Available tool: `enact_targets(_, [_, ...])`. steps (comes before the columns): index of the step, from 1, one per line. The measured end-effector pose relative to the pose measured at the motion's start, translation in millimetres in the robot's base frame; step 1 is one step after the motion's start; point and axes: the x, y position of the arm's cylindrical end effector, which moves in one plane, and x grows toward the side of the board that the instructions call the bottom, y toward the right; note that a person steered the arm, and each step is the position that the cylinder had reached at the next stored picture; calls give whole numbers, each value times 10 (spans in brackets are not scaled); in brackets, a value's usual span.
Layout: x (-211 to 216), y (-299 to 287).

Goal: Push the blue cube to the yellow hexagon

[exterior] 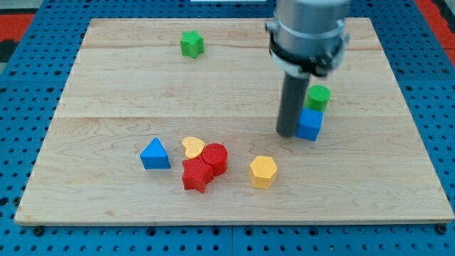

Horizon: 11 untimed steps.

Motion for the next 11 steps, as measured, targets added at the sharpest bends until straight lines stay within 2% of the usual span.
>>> enact_targets(1, [-278, 50])
enact_targets(2, [-816, -404])
enact_targets(3, [-1364, -209])
enact_targets(4, [-1433, 505])
enact_targets(5, [-951, 979])
enact_targets(6, [-460, 576])
enact_targets(7, [-369, -110])
enact_targets(9, [-628, -1027])
enact_targets(10, [-321, -1185])
enact_targets(11, [-378, -801])
